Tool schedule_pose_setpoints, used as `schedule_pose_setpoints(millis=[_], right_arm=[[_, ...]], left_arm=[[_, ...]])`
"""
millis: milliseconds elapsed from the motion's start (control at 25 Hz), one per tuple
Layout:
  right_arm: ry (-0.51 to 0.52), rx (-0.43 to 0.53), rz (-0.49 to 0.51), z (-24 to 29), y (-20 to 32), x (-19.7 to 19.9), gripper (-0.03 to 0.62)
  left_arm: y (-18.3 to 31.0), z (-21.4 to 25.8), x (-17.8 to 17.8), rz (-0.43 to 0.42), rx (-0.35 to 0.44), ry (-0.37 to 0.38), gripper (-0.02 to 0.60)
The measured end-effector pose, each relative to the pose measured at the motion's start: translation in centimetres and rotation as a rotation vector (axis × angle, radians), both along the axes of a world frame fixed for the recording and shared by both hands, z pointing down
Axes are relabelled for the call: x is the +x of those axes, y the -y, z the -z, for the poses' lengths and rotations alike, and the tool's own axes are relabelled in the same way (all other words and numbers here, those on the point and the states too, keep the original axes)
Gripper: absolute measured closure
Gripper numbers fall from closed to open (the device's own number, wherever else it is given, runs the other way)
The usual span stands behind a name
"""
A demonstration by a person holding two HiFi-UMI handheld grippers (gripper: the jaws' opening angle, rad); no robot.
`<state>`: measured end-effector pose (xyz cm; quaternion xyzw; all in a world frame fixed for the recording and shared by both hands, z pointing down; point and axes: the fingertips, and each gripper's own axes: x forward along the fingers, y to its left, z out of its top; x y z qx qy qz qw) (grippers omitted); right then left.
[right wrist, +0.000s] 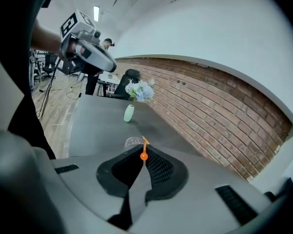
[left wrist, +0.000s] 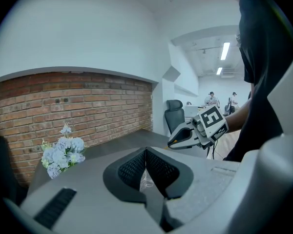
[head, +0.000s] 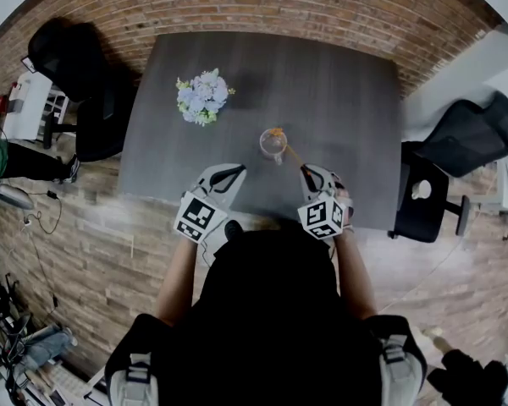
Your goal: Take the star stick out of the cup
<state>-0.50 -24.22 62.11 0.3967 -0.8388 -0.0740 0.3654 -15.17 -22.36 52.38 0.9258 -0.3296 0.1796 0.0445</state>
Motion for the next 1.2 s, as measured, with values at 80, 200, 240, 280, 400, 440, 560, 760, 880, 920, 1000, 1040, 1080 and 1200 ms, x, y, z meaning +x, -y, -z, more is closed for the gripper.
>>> schedule_pose_setpoints(millis=[80, 200, 240, 280, 400, 440, 560, 760, 880, 920, 1000, 1040, 1080, 1200], right_arm=[[0.000, 0.018, 0.002, 0.8, 0.2, 0.1, 0.579], [-0.001, 0.028, 0.000, 1.5, 0.5, 0.3, 0.579], [-0.001, 0.029, -0.001, 1.6, 0.6, 0.4, 0.579], [-0.001, 0.030, 0.000, 1.8, 0.7, 0.5, 0.579], [0.005, 0.043, 0.006, 2.6, 1.3, 0.5, 0.579], [0.010, 0.049, 0.008, 3.0, 1.6, 0.4, 0.579], [0.025, 0.070, 0.014, 4.2, 2.4, -0.1, 0.579], [0.072, 0.088, 0.020, 5.9, 3.2, -0.9, 0.579], [0.104, 0.094, 0.024, 7.1, 3.5, -1.4, 0.579], [0.106, 0.102, 0.028, 7.5, 3.6, -1.5, 0.579], [0.117, 0.108, 0.033, 7.9, 3.5, -1.7, 0.580], [0.126, 0.106, 0.034, 8.1, 3.4, -1.8, 0.580], [0.135, 0.105, 0.036, 8.3, 3.3, -2.0, 0.580], [0.146, 0.111, 0.052, 9.0, 3.0, -2.5, 0.580]], left_arm=[[0.0, 0.0, 0.3, -0.007, 0.002, -0.002, 0.578], [0.1, 0.0, 0.8, -0.015, -0.002, -0.004, 0.578], [0.1, -0.1, 1.0, -0.016, -0.006, -0.006, 0.578], [0.1, -0.1, 1.1, -0.017, -0.008, -0.007, 0.578], [0.2, 0.1, 1.4, -0.022, 0.007, -0.009, 0.578], [0.3, 0.2, 1.5, -0.021, 0.008, -0.011, 0.578], [0.5, 0.3, 1.6, -0.020, 0.010, -0.014, 0.578], [0.7, 0.4, 1.7, -0.015, 0.016, -0.014, 0.578], [0.7, 0.5, 1.5, -0.011, 0.018, -0.013, 0.578], [0.7, 0.6, 1.4, -0.010, 0.019, -0.013, 0.578], [0.8, 0.6, 1.4, -0.005, 0.023, -0.011, 0.578], [0.9, 0.6, 1.2, 0.001, 0.027, -0.008, 0.578], [1.1, 0.7, 1.1, 0.010, 0.030, -0.004, 0.578], [1.9, 1.1, 0.4, 0.033, 0.043, -0.005, 0.578]])
